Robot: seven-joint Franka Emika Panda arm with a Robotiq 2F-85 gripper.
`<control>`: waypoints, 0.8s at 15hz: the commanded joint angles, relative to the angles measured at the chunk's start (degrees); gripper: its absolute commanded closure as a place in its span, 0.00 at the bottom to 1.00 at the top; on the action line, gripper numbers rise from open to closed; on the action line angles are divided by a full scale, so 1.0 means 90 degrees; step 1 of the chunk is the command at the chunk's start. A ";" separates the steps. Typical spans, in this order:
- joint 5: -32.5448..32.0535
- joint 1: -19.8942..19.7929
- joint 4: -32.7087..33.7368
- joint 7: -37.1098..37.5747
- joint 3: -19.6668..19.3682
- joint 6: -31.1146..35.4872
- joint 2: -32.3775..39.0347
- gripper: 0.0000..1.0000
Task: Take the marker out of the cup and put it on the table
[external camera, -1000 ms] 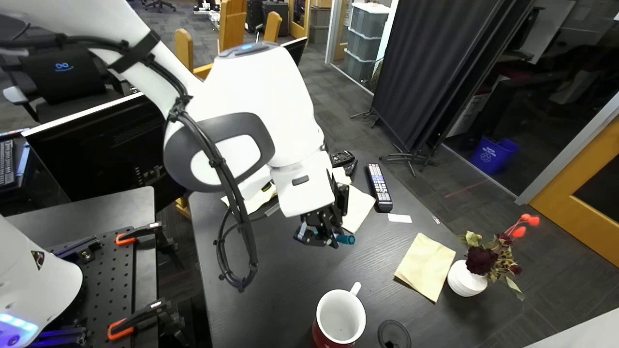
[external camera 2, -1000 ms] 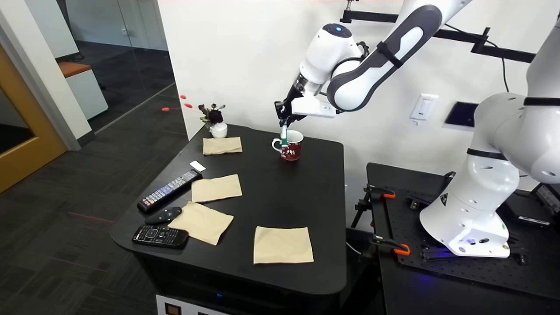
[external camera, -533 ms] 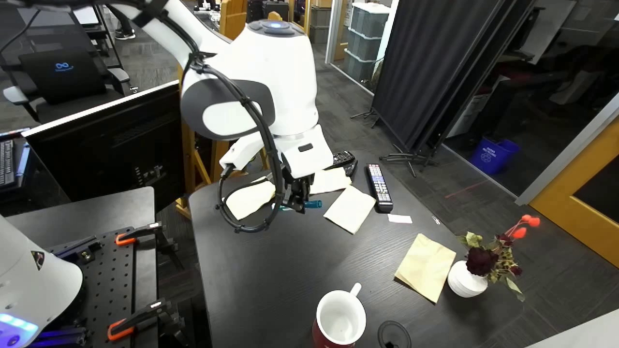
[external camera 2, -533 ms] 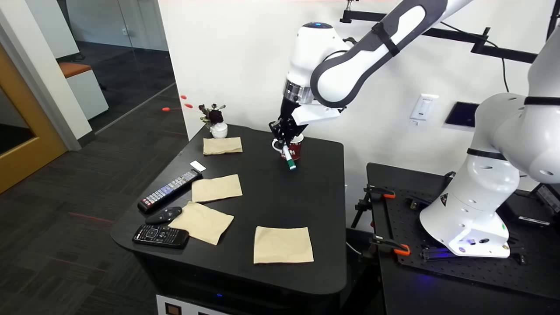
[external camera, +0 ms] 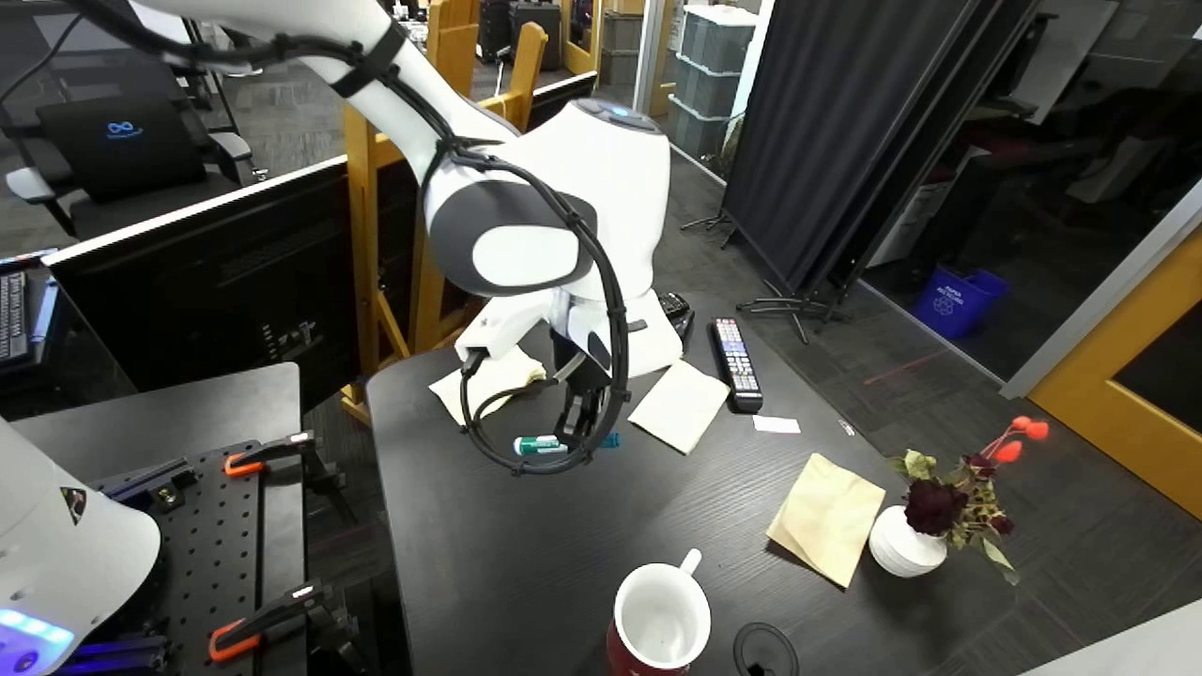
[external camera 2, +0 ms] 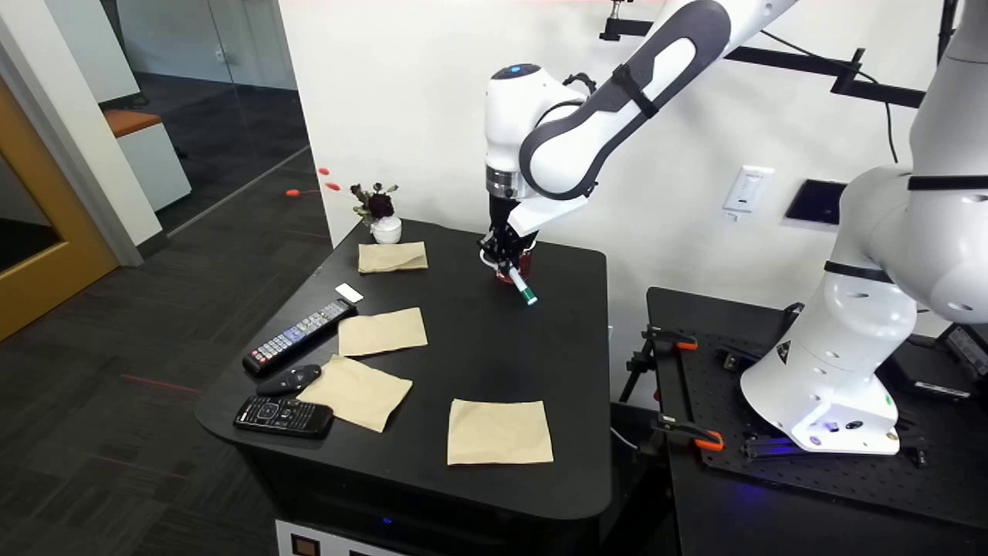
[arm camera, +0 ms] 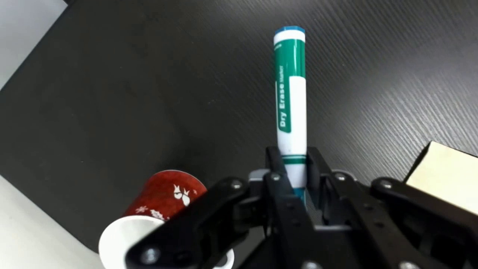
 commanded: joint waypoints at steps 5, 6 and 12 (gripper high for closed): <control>-0.0102 0.0047 0.0577 -0.0828 -0.0012 0.0070 0.1118 0.95; -0.0107 0.0050 0.0598 -0.0949 -0.0014 0.0094 0.1193 0.95; -0.0376 0.0136 0.0566 -0.1491 -0.0092 0.0756 0.1582 0.95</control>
